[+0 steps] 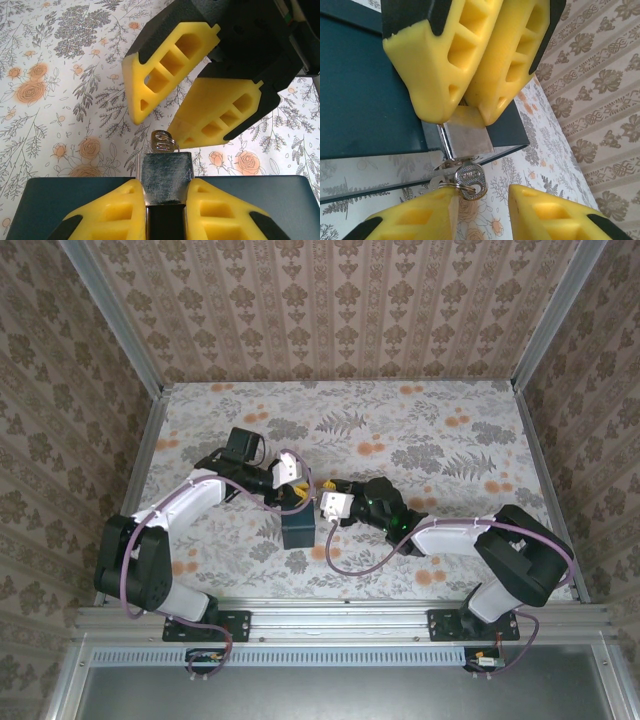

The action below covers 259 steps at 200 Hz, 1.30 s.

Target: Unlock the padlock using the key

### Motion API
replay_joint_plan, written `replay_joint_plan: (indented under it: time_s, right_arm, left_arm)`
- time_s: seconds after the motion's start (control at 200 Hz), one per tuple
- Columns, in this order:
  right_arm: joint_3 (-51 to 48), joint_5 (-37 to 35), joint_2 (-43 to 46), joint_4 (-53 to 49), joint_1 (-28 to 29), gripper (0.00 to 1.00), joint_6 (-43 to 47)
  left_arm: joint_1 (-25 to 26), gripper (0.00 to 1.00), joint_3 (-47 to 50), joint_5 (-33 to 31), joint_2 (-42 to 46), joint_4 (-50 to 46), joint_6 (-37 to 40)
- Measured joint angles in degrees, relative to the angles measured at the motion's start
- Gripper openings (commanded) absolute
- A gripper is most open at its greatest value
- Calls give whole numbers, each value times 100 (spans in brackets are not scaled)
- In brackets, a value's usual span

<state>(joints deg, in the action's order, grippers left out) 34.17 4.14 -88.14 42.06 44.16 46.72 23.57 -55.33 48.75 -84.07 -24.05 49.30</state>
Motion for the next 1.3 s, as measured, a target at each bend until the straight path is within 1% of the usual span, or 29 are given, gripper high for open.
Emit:
replay_joint_plan:
  time_s: [0.64,0.945,1.115,1.295]
  right_arm:
    - [2,-96,-107,103,35,19,107]
    - [15,-92,-55,-79,35,15,87]
    - [138,-24,190,-610,35,12,-7]
    - [616,339,551,-1969,37,11,-236]
  left_arm:
    - [-7,4,-66,11,-37,-31,-4]
    - [-22,6,-94,-35,-48,-66,-22]
    - [-37,12,-92,-59,-46,-63,-59]
    - [-92,13,-57,-140,-42,-61,-131]
